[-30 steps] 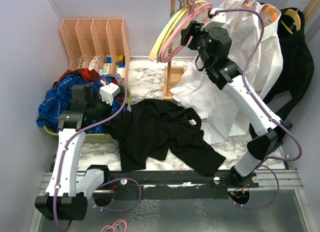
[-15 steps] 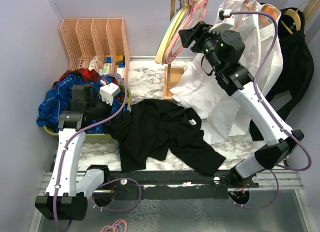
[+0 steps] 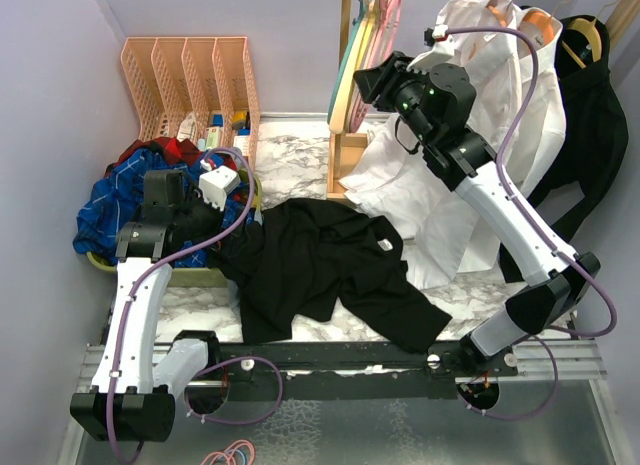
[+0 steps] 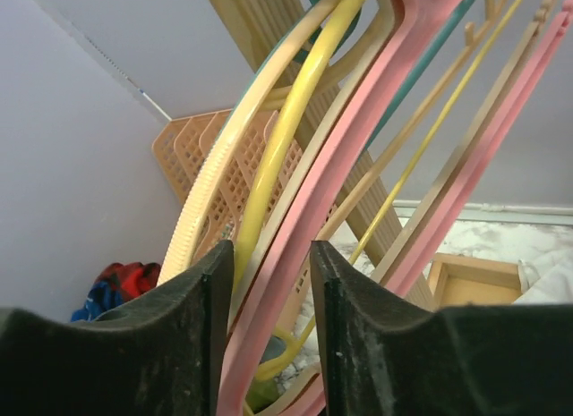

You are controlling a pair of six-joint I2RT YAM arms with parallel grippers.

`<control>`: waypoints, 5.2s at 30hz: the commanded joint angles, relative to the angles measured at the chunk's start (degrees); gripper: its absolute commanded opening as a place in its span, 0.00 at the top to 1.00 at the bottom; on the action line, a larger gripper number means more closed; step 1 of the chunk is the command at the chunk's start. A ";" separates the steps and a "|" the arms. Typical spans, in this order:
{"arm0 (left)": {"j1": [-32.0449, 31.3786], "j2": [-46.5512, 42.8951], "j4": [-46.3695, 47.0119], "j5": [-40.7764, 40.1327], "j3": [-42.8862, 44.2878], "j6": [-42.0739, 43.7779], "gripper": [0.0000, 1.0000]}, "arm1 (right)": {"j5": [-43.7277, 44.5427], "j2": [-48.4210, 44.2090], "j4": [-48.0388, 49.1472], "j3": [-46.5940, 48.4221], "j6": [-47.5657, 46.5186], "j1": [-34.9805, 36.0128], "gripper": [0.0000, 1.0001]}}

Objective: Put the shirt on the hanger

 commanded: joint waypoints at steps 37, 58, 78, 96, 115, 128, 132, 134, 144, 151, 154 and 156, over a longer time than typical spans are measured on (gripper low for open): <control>0.84 1.15 1.20 0.27 -0.30 -0.62 0.01 | -4.00 -5.13 -1.60 -4.46 -1.13 -13.58 0.84; 0.83 1.73 1.01 1.33 -0.22 -0.41 0.01 | 3.91 -1.82 -5.65 -1.75 -14.64 -13.62 0.59; -17.84 12.28 -9.24 -16.38 17.32 10.17 0.01 | -1.47 -6.30 -5.39 1.21 -15.23 -13.58 0.99; -36.89 30.89 -7.13 -9.64 25.82 6.93 0.01 | -2.41 -23.77 -17.77 -7.99 -12.43 -13.58 0.99; -49.00 47.50 21.73 -34.49 23.40 -6.60 0.27 | -0.27 -61.50 -45.94 -34.89 6.18 -13.58 0.99; -49.37 52.76 25.19 -34.61 20.44 -2.77 0.41 | -2.07 -65.61 -45.95 -39.35 8.51 -13.58 0.99; -49.39 54.97 25.98 -39.73 20.44 -2.28 0.46 | -3.44 -65.76 -43.33 -41.00 10.52 -13.58 0.99; -49.30 55.24 26.39 -39.71 19.98 -2.13 0.46 | -4.76 -65.82 -42.09 -41.53 11.45 -13.58 0.99; -49.35 56.74 25.29 -34.54 19.08 -1.34 0.46 | -3.53 -66.80 -44.42 -41.16 11.96 -13.58 0.99; -49.35 55.23 23.29 -32.21 20.01 -0.74 0.20 | -3.69 -67.68 -44.51 -42.93 11.94 -13.58 0.99; -49.37 55.39 23.48 -33.04 19.86 -0.02 0.22 | -4.34 -67.33 -43.69 -43.38 11.96 -13.58 0.99; -49.35 55.96 23.71 -33.82 19.83 0.09 0.24 | -4.56 -67.10 -43.19 -43.62 11.99 -13.58 0.99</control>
